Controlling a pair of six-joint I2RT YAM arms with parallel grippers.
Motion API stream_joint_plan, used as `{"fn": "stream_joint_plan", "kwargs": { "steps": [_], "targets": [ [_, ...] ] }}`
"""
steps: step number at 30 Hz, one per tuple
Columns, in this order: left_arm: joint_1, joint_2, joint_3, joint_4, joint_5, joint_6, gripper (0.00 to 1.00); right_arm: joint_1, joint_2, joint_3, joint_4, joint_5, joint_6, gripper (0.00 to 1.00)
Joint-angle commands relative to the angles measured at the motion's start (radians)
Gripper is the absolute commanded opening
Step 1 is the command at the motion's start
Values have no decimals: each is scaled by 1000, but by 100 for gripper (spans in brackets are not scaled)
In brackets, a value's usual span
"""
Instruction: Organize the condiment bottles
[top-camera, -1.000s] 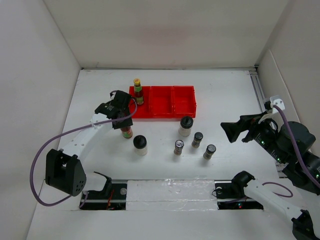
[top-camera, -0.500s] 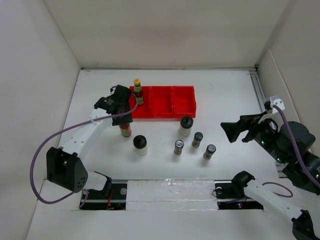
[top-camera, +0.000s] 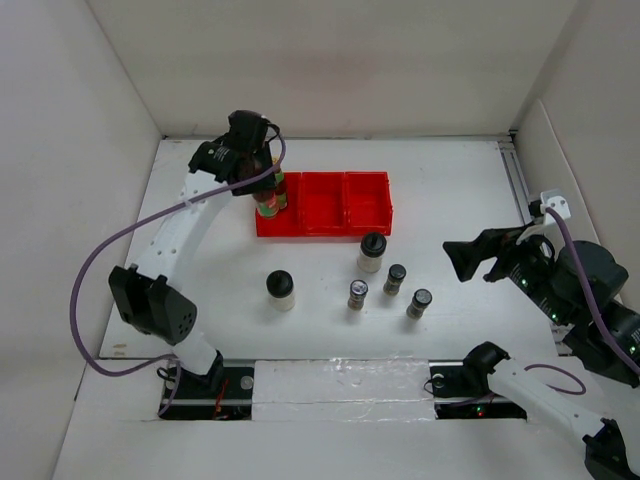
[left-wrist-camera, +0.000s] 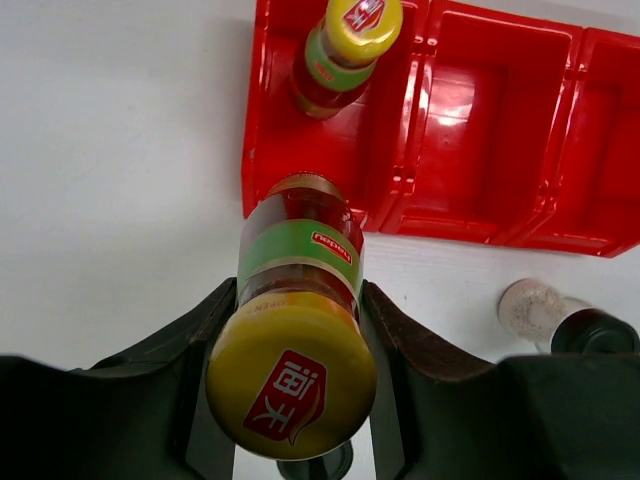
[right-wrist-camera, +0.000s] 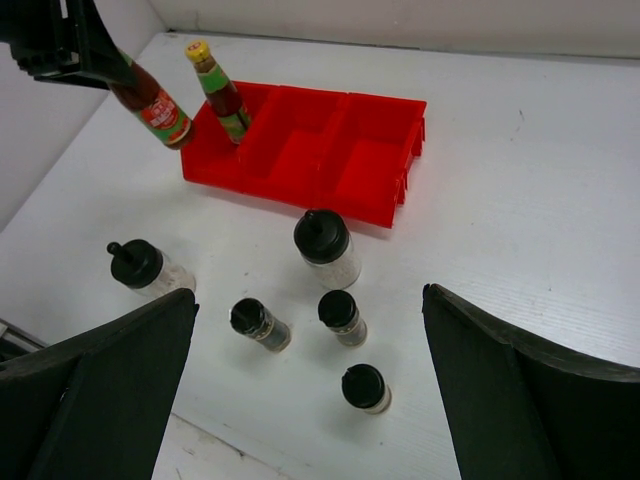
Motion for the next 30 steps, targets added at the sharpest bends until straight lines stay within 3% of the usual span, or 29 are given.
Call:
{"fn": "stream_joint_plan", "kwargs": {
  "steps": [1,8,12,30],
  "targets": [
    [-1,60,108,43,26,17,0,11,7,16,58,19,-7,100],
    [-1,188,159,63,6,-6,0,11,-9,16,38,33,-7,100],
    [-1,190,102,139,-10,-10,0,11,-18,4,44,18,-5,100],
    [-1,220,-47,213,-76,-61,0,11,-12,-28,82,-4,10,100]
  ]
}}
